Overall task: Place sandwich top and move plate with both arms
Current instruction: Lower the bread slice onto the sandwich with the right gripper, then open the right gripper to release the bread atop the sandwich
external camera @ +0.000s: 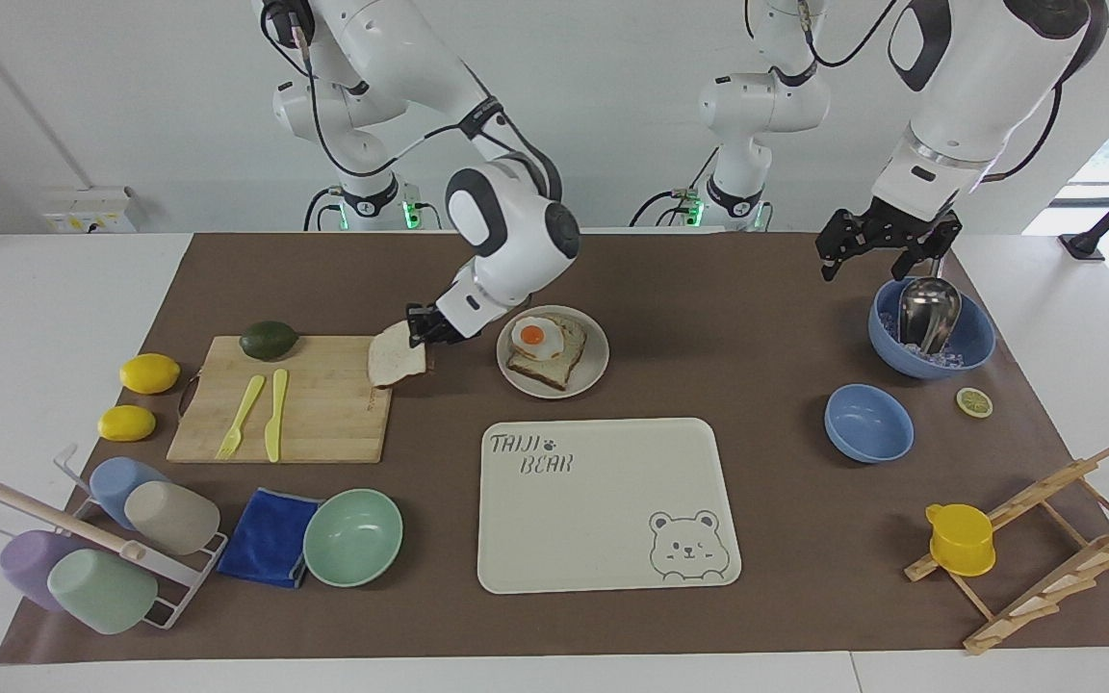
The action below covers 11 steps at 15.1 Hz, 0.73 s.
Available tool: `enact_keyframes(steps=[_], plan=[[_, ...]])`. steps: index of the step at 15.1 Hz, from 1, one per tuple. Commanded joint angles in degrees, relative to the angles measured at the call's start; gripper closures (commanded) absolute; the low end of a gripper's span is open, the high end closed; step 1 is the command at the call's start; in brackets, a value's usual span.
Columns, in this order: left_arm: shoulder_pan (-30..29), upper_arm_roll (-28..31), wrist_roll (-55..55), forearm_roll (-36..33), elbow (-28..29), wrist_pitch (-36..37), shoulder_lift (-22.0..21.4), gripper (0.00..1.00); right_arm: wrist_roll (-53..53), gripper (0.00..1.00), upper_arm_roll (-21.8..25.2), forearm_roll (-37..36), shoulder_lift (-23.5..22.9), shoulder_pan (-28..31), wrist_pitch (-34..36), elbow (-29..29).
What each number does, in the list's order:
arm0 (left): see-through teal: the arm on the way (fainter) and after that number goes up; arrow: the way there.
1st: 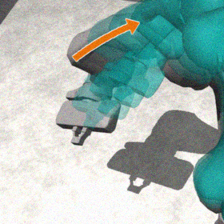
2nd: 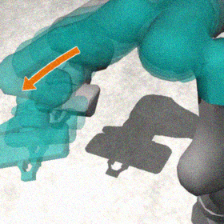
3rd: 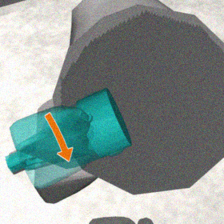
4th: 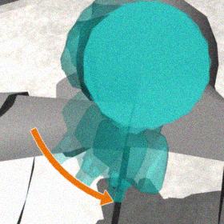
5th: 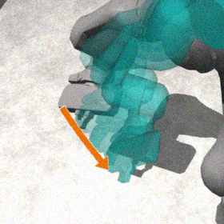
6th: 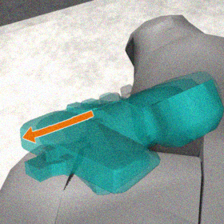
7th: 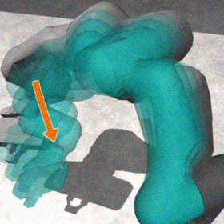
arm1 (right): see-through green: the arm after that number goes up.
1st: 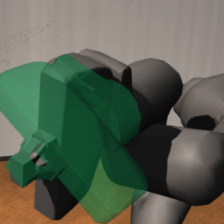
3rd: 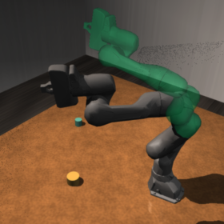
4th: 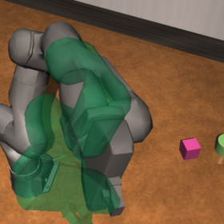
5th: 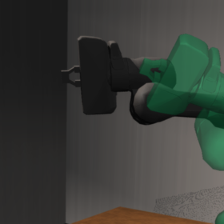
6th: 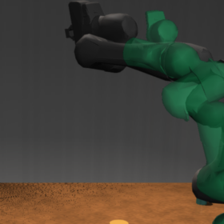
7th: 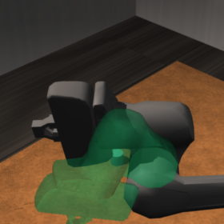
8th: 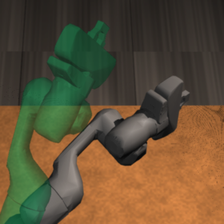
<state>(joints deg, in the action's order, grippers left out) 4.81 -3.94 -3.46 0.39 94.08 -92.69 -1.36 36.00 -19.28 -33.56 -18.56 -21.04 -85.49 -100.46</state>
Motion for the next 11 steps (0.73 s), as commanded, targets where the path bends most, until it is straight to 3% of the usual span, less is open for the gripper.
enact_keyframes(steps=[1, 3, 8, 11], plan=[[-0.76, -0.28, -0.32, 0.58, 0.06, -0.21, -0.40, 0.00, 3.63, 1.00, -5.92, -0.36, -1.30, 0.74, 3.74, 1.59], [-2.07, -0.28, -0.32, 0.58, 0.06, -0.21, -0.40, 0.00, 6.61, 1.00, -9.01, 0.59, -1.74, 0.91, 4.37, 1.59], [-4.54, -0.28, -0.49, 0.58, 0.06, -0.29, -0.40, 0.00, 13.64, 1.00, -11.13, 7.79, -4.20, 0.65, -8.18, 4.47], [-4.72, -0.28, -0.32, 0.58, 0.14, -0.30, -0.40, 0.00, 14.09, 1.00, -13.24, 8.95, -5.51, 0.48, -6.27, 8.61]])
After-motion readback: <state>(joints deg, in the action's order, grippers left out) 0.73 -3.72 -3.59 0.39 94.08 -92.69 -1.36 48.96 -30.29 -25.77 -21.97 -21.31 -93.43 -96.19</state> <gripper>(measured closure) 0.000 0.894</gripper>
